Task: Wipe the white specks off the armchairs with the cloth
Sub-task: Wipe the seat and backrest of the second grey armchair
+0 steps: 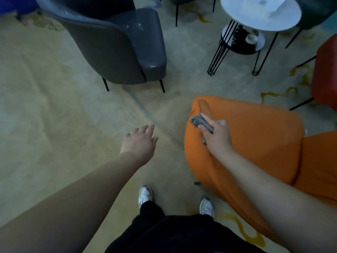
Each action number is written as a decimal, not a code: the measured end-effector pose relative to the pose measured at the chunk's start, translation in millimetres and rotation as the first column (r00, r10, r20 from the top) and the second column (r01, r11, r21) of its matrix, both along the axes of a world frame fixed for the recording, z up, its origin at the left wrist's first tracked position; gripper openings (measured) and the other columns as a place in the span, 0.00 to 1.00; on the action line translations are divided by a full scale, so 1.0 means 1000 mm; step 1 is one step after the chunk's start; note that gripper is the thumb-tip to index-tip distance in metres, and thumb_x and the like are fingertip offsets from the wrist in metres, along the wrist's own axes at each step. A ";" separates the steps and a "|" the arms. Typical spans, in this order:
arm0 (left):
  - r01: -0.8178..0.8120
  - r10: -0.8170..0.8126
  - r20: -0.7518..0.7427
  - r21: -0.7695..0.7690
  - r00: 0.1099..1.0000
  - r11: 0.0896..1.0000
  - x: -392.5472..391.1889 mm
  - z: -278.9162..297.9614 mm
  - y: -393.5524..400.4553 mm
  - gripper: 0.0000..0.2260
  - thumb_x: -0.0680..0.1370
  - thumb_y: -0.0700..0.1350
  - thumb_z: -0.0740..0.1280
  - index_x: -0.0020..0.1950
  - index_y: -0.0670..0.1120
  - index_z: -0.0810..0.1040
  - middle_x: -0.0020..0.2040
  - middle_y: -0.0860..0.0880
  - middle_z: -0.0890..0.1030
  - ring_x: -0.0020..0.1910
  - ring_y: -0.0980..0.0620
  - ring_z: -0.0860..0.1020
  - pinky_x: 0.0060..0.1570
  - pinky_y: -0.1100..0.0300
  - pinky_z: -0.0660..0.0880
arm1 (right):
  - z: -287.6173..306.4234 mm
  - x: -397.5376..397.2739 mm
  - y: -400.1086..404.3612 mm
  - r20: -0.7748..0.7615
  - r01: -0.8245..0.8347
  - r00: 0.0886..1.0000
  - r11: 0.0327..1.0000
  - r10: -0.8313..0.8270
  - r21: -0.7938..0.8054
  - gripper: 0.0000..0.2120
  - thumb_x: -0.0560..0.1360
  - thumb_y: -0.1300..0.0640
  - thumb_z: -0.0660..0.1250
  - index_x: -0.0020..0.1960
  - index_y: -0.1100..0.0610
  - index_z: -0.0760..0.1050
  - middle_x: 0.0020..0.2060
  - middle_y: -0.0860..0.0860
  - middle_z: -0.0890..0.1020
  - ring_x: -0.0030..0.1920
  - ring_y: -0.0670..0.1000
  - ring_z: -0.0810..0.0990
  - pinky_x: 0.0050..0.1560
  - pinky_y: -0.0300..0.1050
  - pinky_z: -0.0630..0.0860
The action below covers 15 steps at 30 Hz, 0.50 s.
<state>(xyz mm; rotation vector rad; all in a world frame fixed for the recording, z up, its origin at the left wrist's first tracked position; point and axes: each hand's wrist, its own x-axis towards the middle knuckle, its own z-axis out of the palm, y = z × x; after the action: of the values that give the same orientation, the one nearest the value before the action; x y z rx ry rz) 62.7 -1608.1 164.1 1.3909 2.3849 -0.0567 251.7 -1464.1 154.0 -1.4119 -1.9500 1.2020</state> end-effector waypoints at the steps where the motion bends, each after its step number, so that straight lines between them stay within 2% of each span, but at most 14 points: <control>1: 0.027 -0.027 -0.022 0.003 0.999 1.000 -0.015 0.003 -0.003 0.24 0.83 0.56 0.50 0.77 0.50 0.55 0.75 0.50 0.63 0.72 0.45 0.63 0.66 0.49 0.64 | 0.000 -0.014 -0.003 -0.009 0.013 1.000 1.000 -0.013 0.004 0.19 0.77 0.62 0.67 0.67 0.53 0.75 0.49 0.53 0.66 0.22 0.44 0.73 0.30 0.31 0.73; 3: 0.067 -0.067 -0.044 0.005 0.997 0.998 -0.040 0.010 -0.007 0.24 0.83 0.56 0.50 0.77 0.50 0.55 0.76 0.50 0.63 0.73 0.47 0.62 0.67 0.49 0.62 | 0.000 -0.040 -0.008 -0.001 0.039 0.999 0.999 -0.039 0.001 0.19 0.77 0.62 0.67 0.67 0.53 0.75 0.49 0.52 0.65 0.23 0.45 0.74 0.31 0.35 0.75; 6: 0.118 -0.118 -0.061 0.001 0.991 0.993 -0.071 0.014 -0.009 0.24 0.83 0.56 0.49 0.78 0.50 0.54 0.76 0.50 0.61 0.74 0.47 0.59 0.70 0.49 0.60 | -0.002 -0.072 -0.014 -0.002 0.076 0.997 0.997 -0.076 -0.007 0.19 0.77 0.60 0.68 0.67 0.52 0.75 0.51 0.52 0.66 0.34 0.54 0.77 0.43 0.47 0.79; 8: 0.134 -0.135 -0.061 -0.018 0.989 0.991 -0.087 0.014 -0.004 0.24 0.83 0.56 0.49 0.78 0.50 0.54 0.77 0.50 0.61 0.75 0.47 0.58 0.71 0.48 0.58 | 0.000 -0.087 -0.016 0.018 0.065 0.998 0.998 -0.065 0.000 0.19 0.77 0.59 0.67 0.67 0.51 0.74 0.50 0.51 0.66 0.37 0.53 0.77 0.50 0.48 0.79; 9: 0.137 -0.138 -0.062 -0.021 0.988 0.990 -0.094 0.013 0.000 0.24 0.83 0.56 0.49 0.78 0.50 0.54 0.77 0.50 0.61 0.75 0.47 0.57 0.72 0.48 0.57 | 0.002 -0.094 -0.014 0.020 0.056 0.998 0.998 -0.056 0.000 0.19 0.77 0.59 0.67 0.67 0.51 0.74 0.50 0.51 0.66 0.35 0.52 0.77 0.49 0.47 0.79; 11: 0.150 -0.152 -0.059 -0.029 0.987 0.988 -0.106 0.012 0.011 0.24 0.83 0.56 0.48 0.78 0.50 0.53 0.77 0.50 0.60 0.76 0.47 0.56 0.73 0.47 0.56 | 0.005 -0.105 -0.002 0.025 0.052 0.998 0.999 -0.052 0.008 0.19 0.77 0.59 0.67 0.67 0.50 0.74 0.51 0.53 0.66 0.33 0.50 0.76 0.45 0.42 0.80; 13: 0.174 -0.176 -0.059 -0.035 0.983 0.984 -0.116 0.011 0.027 0.24 0.83 0.56 0.48 0.78 0.50 0.53 0.77 0.51 0.60 0.76 0.47 0.55 0.73 0.47 0.54 | 0.006 -0.117 0.015 0.040 0.064 0.997 0.998 -0.065 0.024 0.19 0.78 0.59 0.67 0.67 0.51 0.74 0.51 0.54 0.66 0.31 0.42 0.75 0.40 0.27 0.74; 15: 0.204 -0.205 -0.065 -0.032 0.977 0.978 -0.128 0.009 0.049 0.24 0.83 0.56 0.48 0.78 0.50 0.53 0.77 0.51 0.59 0.76 0.47 0.54 0.74 0.47 0.52 | 0.006 -0.129 0.038 0.029 0.084 0.996 0.996 -0.084 0.018 0.19 0.77 0.59 0.67 0.67 0.52 0.74 0.50 0.54 0.66 0.27 0.42 0.74 0.32 0.24 0.70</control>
<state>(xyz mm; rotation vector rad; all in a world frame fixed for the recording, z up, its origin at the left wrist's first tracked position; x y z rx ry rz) -64.8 -1559.1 173.3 1.6422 2.2765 -0.1914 122.8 -1426.3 160.4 -1.4955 -1.8957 1.1308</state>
